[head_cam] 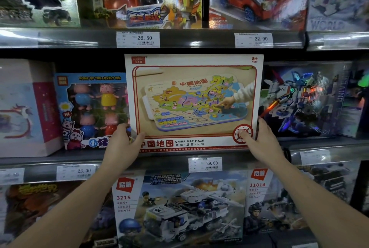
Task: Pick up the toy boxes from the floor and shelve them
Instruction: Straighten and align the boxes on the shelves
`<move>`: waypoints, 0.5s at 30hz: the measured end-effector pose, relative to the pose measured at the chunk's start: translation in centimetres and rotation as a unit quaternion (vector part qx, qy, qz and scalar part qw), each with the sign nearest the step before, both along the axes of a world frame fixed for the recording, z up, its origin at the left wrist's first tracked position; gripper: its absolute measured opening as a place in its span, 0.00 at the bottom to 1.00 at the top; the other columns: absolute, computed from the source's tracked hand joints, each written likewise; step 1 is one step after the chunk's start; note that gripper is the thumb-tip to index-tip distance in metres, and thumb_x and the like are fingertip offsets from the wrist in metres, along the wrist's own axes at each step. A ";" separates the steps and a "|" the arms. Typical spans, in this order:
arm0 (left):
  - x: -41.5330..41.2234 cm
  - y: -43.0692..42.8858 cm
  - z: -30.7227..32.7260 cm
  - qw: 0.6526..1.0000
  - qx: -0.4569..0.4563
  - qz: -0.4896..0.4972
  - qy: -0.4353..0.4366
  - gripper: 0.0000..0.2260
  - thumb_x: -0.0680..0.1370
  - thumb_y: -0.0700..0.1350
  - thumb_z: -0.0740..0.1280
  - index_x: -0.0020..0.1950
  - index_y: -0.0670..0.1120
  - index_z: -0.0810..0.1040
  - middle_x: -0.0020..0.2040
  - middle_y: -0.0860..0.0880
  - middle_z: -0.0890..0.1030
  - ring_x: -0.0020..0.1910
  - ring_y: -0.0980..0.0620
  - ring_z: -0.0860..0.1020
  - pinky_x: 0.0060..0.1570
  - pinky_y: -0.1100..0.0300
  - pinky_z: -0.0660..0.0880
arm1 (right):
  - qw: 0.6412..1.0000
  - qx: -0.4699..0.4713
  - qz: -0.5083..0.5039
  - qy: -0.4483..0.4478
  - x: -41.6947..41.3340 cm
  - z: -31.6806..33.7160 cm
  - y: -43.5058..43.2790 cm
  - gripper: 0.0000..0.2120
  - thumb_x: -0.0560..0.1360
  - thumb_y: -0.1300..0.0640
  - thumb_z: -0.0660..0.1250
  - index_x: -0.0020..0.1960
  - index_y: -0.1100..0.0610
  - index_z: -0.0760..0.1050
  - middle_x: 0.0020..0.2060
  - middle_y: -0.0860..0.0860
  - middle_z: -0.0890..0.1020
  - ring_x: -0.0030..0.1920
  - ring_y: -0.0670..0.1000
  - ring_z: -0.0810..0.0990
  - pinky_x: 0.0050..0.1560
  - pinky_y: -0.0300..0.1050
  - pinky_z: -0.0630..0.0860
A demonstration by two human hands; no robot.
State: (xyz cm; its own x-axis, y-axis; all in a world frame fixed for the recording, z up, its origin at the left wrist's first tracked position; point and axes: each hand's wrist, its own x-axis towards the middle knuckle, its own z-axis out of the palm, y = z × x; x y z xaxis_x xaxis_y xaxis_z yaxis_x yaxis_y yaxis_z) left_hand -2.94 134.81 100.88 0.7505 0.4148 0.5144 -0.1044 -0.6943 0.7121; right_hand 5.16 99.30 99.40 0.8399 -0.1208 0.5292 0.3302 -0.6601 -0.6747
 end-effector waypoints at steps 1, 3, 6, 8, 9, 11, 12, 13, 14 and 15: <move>-0.1 0.0 0.0 1.000 0.000 -0.002 -0.003 0.23 0.79 0.50 0.68 0.70 0.41 0.67 0.50 0.54 0.74 0.43 0.59 0.73 0.35 0.66 0.67 | 1.000 0.002 -0.001 -0.001 0.0 0.0 0.0 0.33 0.76 0.40 0.66 0.75 0.51 0.60 0.68 0.53 0.73 0.64 0.55 0.76 0.60 0.60 0.77; -0.4 0.1 -0.1 1.000 0.000 -0.005 -0.007 0.25 0.79 0.50 0.68 0.71 0.41 0.67 0.55 0.51 0.76 0.50 0.55 0.73 0.39 0.65 0.69 | 1.000 0.007 -0.004 -0.007 0.0 0.1 0.1 0.33 0.76 0.41 0.66 0.75 0.52 0.61 0.68 0.54 0.73 0.64 0.55 0.76 0.61 0.59 0.76; -0.6 0.6 -0.3 1.000 0.005 -0.001 -0.012 0.27 0.78 0.52 0.69 0.73 0.42 0.66 0.63 0.47 0.77 0.56 0.52 0.74 0.50 0.57 0.73 | 1.000 0.019 -0.008 -0.022 -0.2 0.0 0.0 0.33 0.76 0.41 0.67 0.76 0.52 0.61 0.69 0.54 0.72 0.65 0.55 0.75 0.63 0.59 0.75; -0.9 0.7 -0.5 1.000 0.012 0.001 -0.021 0.27 0.78 0.51 0.69 0.72 0.43 0.67 0.64 0.46 0.76 0.59 0.50 0.74 0.52 0.56 0.73 | 0.999 0.030 -0.011 -0.031 -0.6 0.0 -0.2 0.34 0.76 0.41 0.67 0.76 0.52 0.60 0.69 0.54 0.72 0.64 0.55 0.76 0.62 0.60 0.76; -1.0 0.7 -0.6 0.999 0.017 0.002 -0.028 0.26 0.78 0.51 0.69 0.72 0.43 0.67 0.64 0.46 0.75 0.60 0.50 0.74 0.53 0.56 0.74 | 0.999 0.037 -0.011 -0.036 -0.9 -0.1 -0.3 0.34 0.75 0.40 0.68 0.76 0.52 0.60 0.68 0.53 0.72 0.62 0.54 0.77 0.61 0.60 0.77; -1.4 0.5 -0.8 0.999 0.027 -0.004 -0.047 0.24 0.78 0.50 0.68 0.71 0.45 0.67 0.64 0.47 0.75 0.60 0.50 0.74 0.54 0.53 0.75 | 0.998 0.041 -0.015 -0.048 -1.6 -0.3 -0.7 0.35 0.76 0.41 0.68 0.76 0.52 0.60 0.65 0.52 0.74 0.60 0.51 0.77 0.58 0.58 0.78; -1.6 0.3 -0.9 0.998 0.030 -0.010 -0.055 0.24 0.78 0.50 0.68 0.71 0.45 0.68 0.64 0.47 0.74 0.60 0.50 0.74 0.54 0.51 0.76 | 0.998 0.041 -0.018 -0.054 -2.0 -0.4 -0.9 0.34 0.76 0.42 0.68 0.76 0.53 0.60 0.64 0.51 0.74 0.59 0.49 0.76 0.58 0.57 0.78; -1.9 0.1 -0.9 0.997 0.034 -0.015 -0.062 0.24 0.78 0.51 0.68 0.71 0.46 0.68 0.64 0.48 0.74 0.61 0.50 0.74 0.55 0.50 0.76 | 0.997 0.041 -0.021 -0.060 -2.4 -0.5 -1.2 0.34 0.76 0.43 0.68 0.76 0.54 0.60 0.63 0.51 0.74 0.59 0.48 0.76 0.59 0.55 0.77; -2.1 -0.1 -1.0 0.997 0.041 -0.019 -0.065 0.24 0.78 0.51 0.68 0.71 0.46 0.68 0.64 0.48 0.74 0.61 0.50 0.74 0.55 0.48 0.76 | 0.997 0.044 -0.024 -0.066 -2.9 -0.6 -1.5 0.33 0.76 0.43 0.68 0.75 0.54 0.61 0.63 0.50 0.74 0.59 0.48 0.75 0.59 0.55 0.76; -2.3 -0.4 -1.0 0.996 0.047 -0.020 -0.067 0.24 0.77 0.50 0.68 0.71 0.46 0.67 0.64 0.48 0.73 0.62 0.50 0.73 0.56 0.47 0.76 | 0.996 0.049 -0.028 -0.071 -3.5 -0.6 -1.8 0.32 0.76 0.43 0.68 0.75 0.54 0.62 0.62 0.50 0.75 0.59 0.49 0.75 0.59 0.54 0.76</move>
